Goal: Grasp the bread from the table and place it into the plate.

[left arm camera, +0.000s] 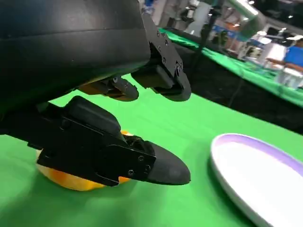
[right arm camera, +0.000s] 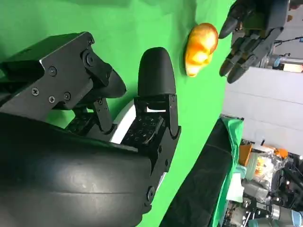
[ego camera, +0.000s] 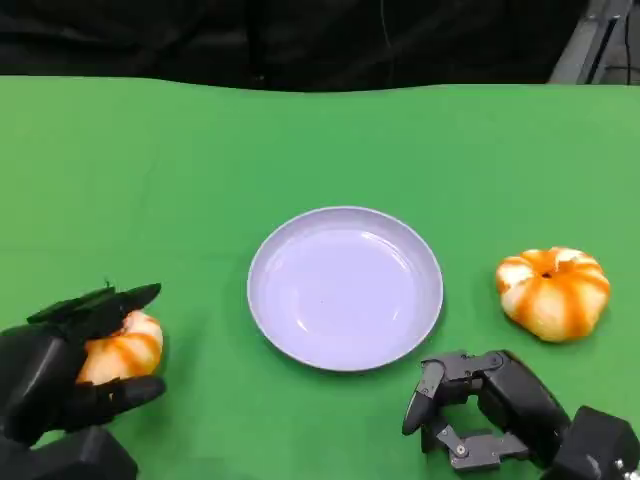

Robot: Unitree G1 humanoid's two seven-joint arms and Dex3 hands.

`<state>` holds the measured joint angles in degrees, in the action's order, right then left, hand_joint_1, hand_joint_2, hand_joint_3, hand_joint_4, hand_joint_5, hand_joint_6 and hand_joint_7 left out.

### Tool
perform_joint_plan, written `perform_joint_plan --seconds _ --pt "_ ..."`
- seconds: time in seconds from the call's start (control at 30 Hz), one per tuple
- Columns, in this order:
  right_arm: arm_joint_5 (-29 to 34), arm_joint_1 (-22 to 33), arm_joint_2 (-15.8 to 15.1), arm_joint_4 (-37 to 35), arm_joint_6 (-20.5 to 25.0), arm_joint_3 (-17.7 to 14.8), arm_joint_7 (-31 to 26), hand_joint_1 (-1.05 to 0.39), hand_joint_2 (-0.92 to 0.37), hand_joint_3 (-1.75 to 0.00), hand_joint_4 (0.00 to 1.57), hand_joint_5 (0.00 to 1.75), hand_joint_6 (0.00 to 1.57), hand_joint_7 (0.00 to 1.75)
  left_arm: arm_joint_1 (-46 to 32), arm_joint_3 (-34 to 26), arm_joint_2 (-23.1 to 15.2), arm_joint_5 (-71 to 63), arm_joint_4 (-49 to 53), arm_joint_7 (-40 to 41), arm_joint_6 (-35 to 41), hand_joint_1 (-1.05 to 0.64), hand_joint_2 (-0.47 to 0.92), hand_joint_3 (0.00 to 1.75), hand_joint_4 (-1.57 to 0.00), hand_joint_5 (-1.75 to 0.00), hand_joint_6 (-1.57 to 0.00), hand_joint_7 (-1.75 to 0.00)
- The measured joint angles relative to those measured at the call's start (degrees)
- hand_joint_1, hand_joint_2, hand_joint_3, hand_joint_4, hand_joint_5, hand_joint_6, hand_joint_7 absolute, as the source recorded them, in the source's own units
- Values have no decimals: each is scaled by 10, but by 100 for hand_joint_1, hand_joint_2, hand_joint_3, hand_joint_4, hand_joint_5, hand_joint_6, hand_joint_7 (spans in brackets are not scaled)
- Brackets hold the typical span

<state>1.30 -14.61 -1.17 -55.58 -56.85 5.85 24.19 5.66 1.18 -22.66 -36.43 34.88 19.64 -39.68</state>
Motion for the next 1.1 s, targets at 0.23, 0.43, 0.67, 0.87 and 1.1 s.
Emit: perform_joint_plan --seconds 0.23,0.43,0.67,0.87,1.1 --pt "0 0 0 2 1 0 1 18 -55 -112 99 140 96 111 15 23 -5 1 26 12 25 -88 92 24 -47 0 -57 0" --pt "0 0 -1 3 1 -1 5 19 -55 -112 99 141 96 112 29 41 -11 1 55 20 43 -88 92 27 -45 0 -56 0" --pt "-1 0 0 2 1 -3 6 18 -55 -112 100 140 97 112 57 64 -16 1 112 31 53 -89 92 29 -46 0 -56 0" --pt "-1 0 0 2 0 -4 5 18 -54 -112 100 140 97 111 81 83 -17 1 145 36 68 -89 92 30 -49 -2 -57 0" --pt "0 0 0 3 0 -4 5 17 -55 -111 99 140 96 110 101 102 -21 3 179 48 70 -87 92 30 -51 -2 -58 -1"
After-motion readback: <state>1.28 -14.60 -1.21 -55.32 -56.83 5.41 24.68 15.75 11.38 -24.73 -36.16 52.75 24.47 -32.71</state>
